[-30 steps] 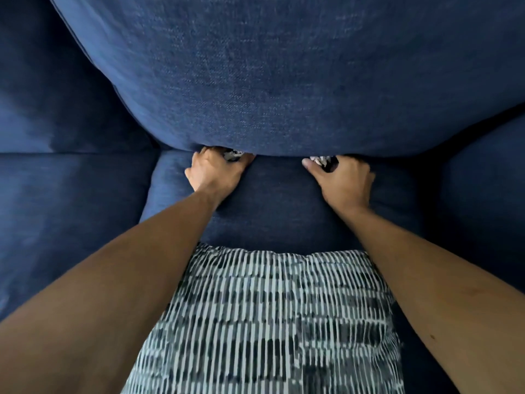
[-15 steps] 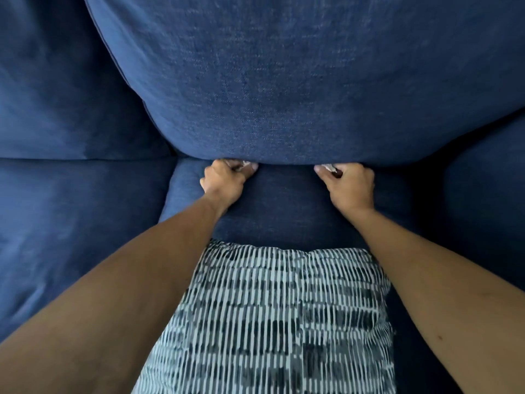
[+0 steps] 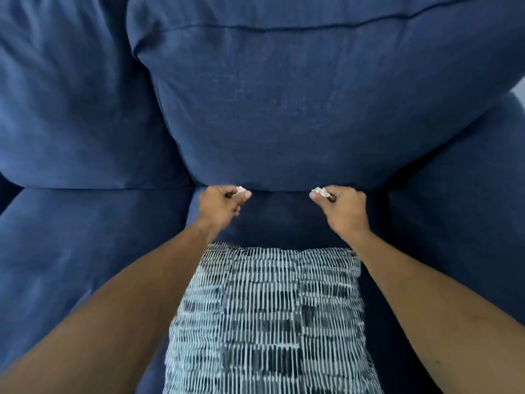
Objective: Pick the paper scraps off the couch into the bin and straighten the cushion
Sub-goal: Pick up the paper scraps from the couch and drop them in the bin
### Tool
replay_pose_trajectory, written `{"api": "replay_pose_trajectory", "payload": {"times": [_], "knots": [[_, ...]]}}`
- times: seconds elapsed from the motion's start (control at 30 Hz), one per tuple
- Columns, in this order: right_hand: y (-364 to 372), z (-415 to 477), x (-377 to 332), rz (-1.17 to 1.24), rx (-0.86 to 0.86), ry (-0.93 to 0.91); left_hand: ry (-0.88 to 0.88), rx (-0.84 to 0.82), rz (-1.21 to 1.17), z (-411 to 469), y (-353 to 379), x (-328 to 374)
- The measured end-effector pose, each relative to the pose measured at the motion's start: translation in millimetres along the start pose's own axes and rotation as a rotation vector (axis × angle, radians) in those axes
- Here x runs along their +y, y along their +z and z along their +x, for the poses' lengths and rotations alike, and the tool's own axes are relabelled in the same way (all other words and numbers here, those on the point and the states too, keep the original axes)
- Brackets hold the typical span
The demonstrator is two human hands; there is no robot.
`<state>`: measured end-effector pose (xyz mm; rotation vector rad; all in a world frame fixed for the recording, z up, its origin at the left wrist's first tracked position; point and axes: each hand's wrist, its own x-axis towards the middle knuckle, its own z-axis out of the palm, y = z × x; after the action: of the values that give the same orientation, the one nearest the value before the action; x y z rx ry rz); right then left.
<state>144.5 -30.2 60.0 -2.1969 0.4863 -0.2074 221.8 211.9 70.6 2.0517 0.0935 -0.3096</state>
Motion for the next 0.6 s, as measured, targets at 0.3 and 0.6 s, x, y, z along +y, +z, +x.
{"api": "replay_pose_trajectory", "payload": {"times": [0.3, 0.6], "knots": [[-38.5, -45.6, -69.0, 0.005, 0.083, -0.062, 0.068, -0.039, -0.048, -53.6, -65.7, 44.4], [-62.1, -96.5, -129.8, 0.008, 0.128, -0.090, 0.194, -0.082, -0.032, -97.8, -119.3, 74.7]]}}
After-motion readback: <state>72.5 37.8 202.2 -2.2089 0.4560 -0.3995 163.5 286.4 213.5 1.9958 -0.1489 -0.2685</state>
